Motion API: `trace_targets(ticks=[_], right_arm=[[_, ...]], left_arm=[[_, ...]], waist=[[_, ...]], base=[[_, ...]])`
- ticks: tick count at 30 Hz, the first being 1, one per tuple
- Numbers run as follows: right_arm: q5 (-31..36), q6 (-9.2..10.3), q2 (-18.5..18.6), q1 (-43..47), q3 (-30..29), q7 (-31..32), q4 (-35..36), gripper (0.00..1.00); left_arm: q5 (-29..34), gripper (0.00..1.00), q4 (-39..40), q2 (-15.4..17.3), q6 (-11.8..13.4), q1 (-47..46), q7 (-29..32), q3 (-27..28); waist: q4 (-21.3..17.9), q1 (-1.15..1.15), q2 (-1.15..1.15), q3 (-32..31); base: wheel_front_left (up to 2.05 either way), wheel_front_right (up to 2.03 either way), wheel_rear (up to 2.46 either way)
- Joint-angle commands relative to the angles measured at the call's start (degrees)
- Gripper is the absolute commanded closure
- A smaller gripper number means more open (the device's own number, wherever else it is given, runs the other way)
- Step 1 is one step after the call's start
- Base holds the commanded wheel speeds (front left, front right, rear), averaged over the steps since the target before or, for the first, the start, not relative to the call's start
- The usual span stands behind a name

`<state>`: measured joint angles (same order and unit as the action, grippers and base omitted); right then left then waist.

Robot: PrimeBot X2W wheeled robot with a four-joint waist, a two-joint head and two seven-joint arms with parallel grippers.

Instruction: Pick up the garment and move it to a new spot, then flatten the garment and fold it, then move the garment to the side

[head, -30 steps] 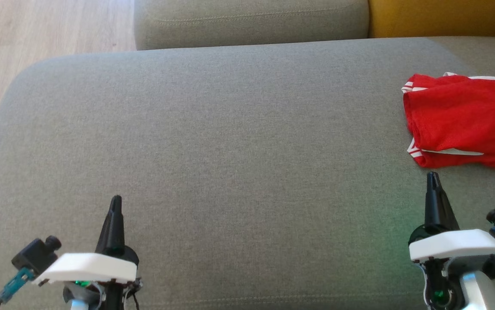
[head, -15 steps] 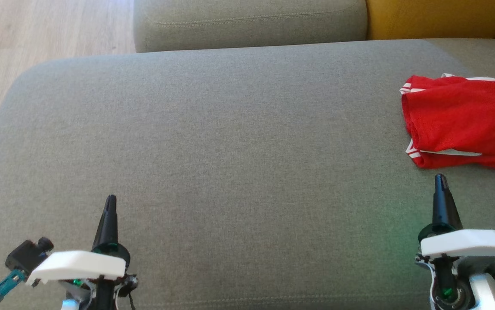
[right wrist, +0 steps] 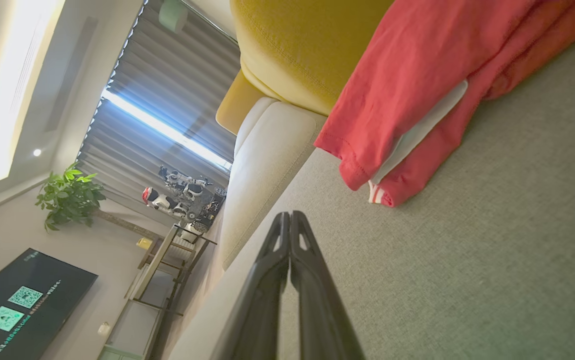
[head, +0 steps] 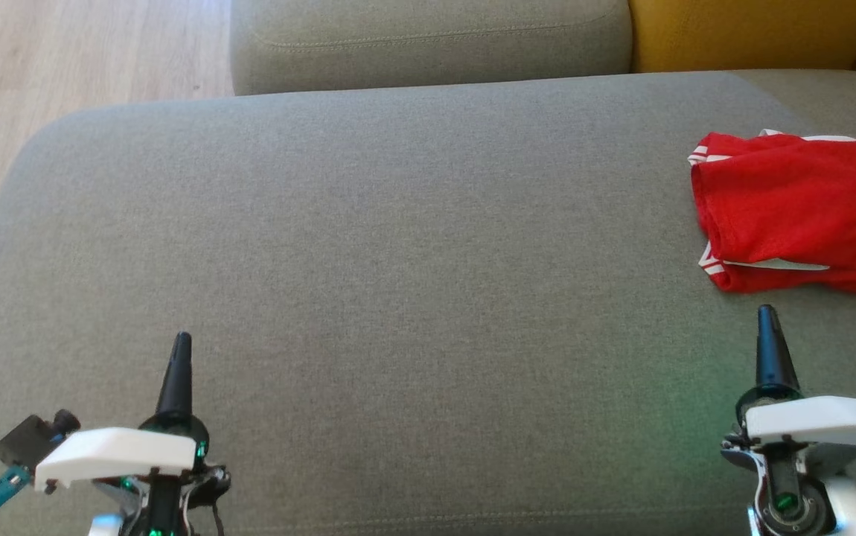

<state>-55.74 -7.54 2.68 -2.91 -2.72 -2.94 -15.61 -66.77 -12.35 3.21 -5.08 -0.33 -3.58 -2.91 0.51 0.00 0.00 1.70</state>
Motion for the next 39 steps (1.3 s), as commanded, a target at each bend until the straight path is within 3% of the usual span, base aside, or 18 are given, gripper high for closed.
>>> trace_targets(ticks=[1, 39], right_arm=[[-2.4, 0.03, 0.9, -2.7, 0.3, 0.5, 1.7, 1.00], [-29.0, 0.05, 0.9, -3.1, -2.1, 6.7, 1.7, 1.00]], left_arm=[[-1.8, 1.00, 1.6, 0.9, -0.4, -3.0, 0.4, 1.8], [-20.9, 1.00, -0.9, 0.9, -1.9, -5.1, 6.8, 6.3]], waist=[[0.0, 0.00, 0.00, -0.1], [-0.4, 0.00, 0.00, -1.2]], base=[[0.00, 0.00, 0.00], [0.00, 0.00, 0.00]])
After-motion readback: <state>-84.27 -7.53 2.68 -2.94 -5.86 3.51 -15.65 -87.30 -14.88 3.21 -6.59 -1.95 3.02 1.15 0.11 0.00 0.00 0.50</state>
